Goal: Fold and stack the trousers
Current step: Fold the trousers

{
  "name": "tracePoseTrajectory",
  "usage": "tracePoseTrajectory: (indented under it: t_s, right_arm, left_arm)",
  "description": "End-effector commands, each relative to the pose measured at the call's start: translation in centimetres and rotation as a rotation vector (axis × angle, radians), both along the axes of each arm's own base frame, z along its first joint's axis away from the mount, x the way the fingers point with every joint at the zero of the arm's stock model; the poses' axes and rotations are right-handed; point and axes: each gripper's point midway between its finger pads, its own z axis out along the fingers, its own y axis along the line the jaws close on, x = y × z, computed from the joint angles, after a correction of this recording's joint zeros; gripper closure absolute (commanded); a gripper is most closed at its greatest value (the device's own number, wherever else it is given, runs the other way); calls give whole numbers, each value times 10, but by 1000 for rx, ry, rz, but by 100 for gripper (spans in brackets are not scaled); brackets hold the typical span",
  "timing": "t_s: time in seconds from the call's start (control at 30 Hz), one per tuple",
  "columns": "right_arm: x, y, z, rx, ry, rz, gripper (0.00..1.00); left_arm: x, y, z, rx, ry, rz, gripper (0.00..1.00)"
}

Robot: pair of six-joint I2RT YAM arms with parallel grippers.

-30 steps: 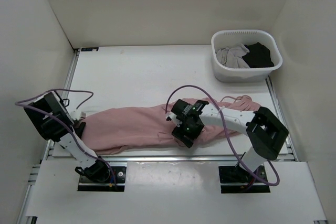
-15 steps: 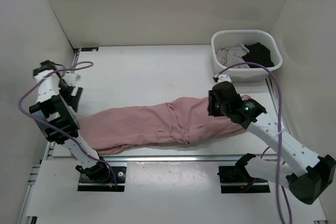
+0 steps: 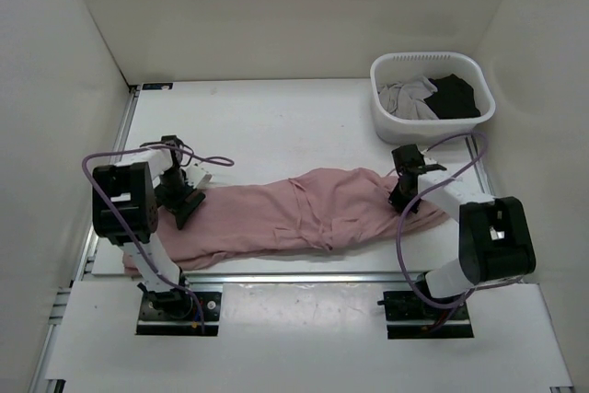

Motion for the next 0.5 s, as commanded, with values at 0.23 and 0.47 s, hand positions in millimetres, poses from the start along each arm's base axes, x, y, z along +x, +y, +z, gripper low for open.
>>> tracePoseTrajectory:
  t_s: [0.23, 0.47]
  right_arm:
    - [96, -10, 23, -113, -192, -38, 100]
    - [100, 4, 106, -65, -359, 31, 31]
  left_arm:
    - [177, 11, 6, 3, -394, 178, 8]
    - [177, 8, 20, -16, -393, 166, 3]
